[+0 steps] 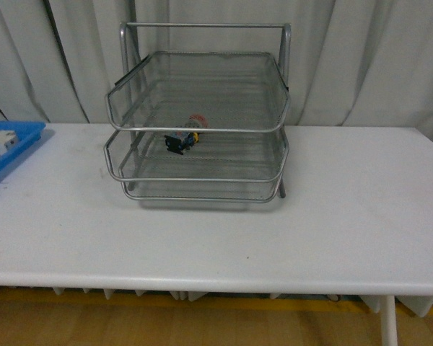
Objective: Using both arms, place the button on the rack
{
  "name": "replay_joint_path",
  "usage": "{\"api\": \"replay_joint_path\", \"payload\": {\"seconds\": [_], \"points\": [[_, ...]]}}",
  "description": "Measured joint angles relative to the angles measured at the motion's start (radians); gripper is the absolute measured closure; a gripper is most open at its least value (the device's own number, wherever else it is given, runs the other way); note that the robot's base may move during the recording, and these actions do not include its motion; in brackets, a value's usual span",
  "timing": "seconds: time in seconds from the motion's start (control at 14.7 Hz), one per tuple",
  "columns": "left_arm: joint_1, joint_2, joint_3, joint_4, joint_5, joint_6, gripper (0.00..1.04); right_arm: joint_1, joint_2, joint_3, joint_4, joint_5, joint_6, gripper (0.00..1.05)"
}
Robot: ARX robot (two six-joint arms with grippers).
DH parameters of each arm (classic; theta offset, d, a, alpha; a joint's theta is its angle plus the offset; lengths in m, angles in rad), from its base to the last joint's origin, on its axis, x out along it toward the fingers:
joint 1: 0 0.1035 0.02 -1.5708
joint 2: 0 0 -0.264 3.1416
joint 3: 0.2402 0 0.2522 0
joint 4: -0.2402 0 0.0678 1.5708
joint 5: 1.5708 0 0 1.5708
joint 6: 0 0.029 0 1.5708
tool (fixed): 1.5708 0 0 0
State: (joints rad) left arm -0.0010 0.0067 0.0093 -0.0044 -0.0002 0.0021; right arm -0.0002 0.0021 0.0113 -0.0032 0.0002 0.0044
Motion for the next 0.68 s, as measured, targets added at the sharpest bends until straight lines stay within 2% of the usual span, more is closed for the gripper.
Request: {"api": "replay_joint_path", "payload": {"seconds": [0.34, 0.41, 0.68], "points": [[0.000, 0.000, 0.000, 0.001, 0.000, 0.000, 0.07, 0.000, 0.000, 0.000, 0.000, 0.000, 0.000, 0.11], [0.000, 0.000, 0.000, 0.001, 0.000, 0.000, 0.07, 0.000, 0.000, 0.000, 0.000, 0.000, 0.000, 0.06], [0.000, 0.000, 0.000, 0.001, 0.000, 0.000, 0.07, 0.000, 0.000, 0.000, 0.000, 0.000, 0.000, 0.06]]}}
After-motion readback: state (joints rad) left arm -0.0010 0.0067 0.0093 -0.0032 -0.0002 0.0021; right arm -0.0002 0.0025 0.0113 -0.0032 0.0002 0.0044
